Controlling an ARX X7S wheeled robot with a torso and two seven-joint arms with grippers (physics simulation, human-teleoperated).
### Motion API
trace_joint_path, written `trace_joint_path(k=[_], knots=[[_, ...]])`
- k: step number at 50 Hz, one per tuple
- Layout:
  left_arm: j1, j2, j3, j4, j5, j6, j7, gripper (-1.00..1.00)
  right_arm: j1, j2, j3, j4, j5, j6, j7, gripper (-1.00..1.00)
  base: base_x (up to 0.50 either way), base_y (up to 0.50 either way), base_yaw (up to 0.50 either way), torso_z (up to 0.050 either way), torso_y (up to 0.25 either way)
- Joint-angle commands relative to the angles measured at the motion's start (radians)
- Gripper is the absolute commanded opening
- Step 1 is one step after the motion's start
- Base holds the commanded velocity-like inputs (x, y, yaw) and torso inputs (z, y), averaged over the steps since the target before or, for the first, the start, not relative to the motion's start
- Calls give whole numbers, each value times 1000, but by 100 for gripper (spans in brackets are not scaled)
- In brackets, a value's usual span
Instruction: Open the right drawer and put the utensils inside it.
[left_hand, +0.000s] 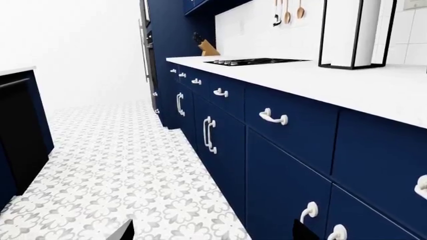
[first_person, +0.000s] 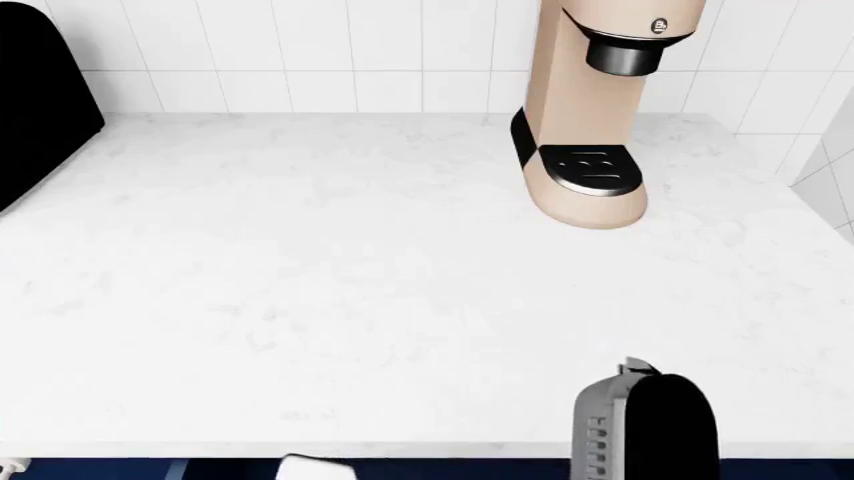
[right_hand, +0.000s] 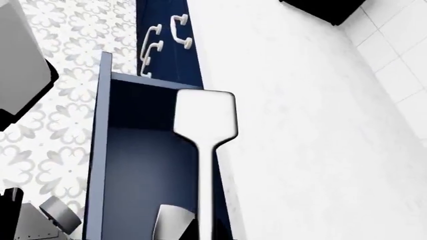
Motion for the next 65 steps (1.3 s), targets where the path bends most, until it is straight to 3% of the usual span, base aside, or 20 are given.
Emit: trace_joint_path(k=[1, 15, 30, 44, 65], knots=[[-3, 2, 0, -6, 3, 10, 0, 100, -69, -18, 96, -6, -76, 44, -55, -100, 0, 0, 0, 0, 0], [-1, -1, -3, -15, 6, 21, 2, 100, -381, -85, 251, -15, -286, 117, -172, -100, 0, 0, 0, 0, 0], [3, -6, -5, -6, 5, 9, 2, 100, -606, -180, 434, -27, -260, 276, -139, -100, 0, 0, 0, 0, 0], [1, -1, -3, -11, 2, 19, -1, 100, -662, -245, 439, -20, -259, 355, -114, -100, 0, 0, 0, 0, 0], [0, 1, -5, -23, 6, 41, -1, 100, -773, -270, 420, -33, -554, 394, -334, -100, 0, 0, 0, 0, 0]])
